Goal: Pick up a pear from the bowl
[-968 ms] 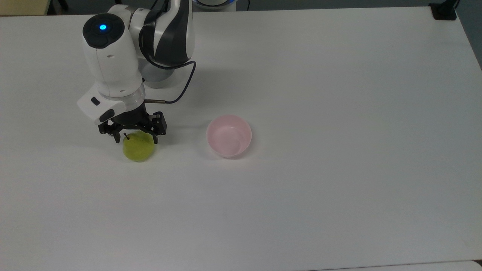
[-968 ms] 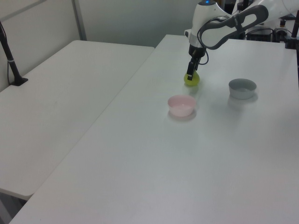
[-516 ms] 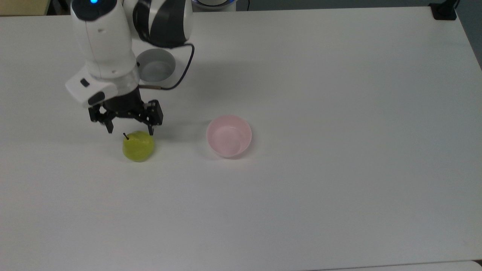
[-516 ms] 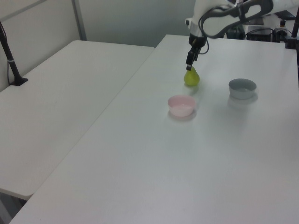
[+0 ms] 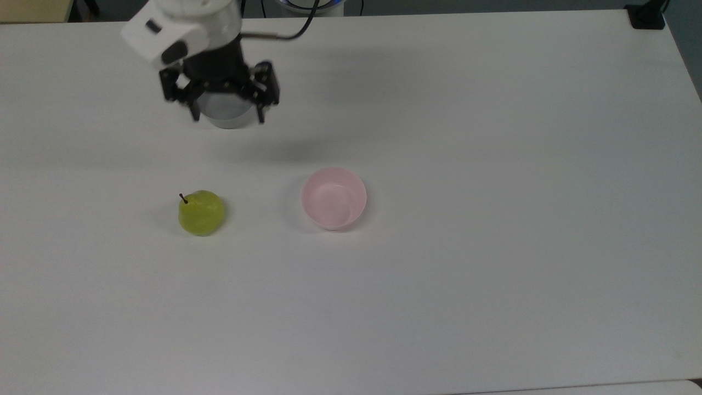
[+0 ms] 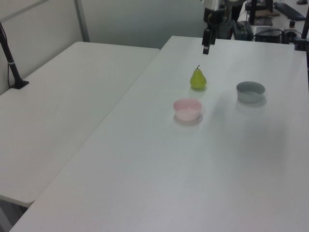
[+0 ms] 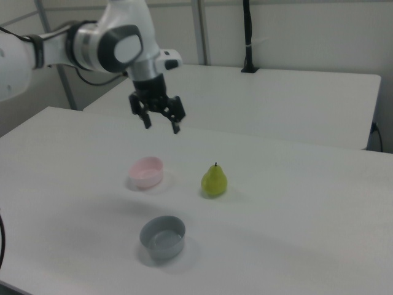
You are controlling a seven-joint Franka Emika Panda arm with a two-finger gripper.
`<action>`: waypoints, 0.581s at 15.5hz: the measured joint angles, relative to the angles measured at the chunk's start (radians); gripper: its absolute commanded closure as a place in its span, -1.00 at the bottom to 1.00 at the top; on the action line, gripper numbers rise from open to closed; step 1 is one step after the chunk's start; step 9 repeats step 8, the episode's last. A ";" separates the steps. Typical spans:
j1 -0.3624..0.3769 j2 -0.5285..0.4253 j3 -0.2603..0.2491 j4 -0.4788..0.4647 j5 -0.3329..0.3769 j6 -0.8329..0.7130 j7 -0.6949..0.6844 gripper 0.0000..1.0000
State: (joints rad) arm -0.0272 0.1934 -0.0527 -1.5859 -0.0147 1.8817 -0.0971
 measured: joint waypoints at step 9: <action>0.058 -0.110 -0.002 -0.008 0.000 -0.163 0.112 -1.00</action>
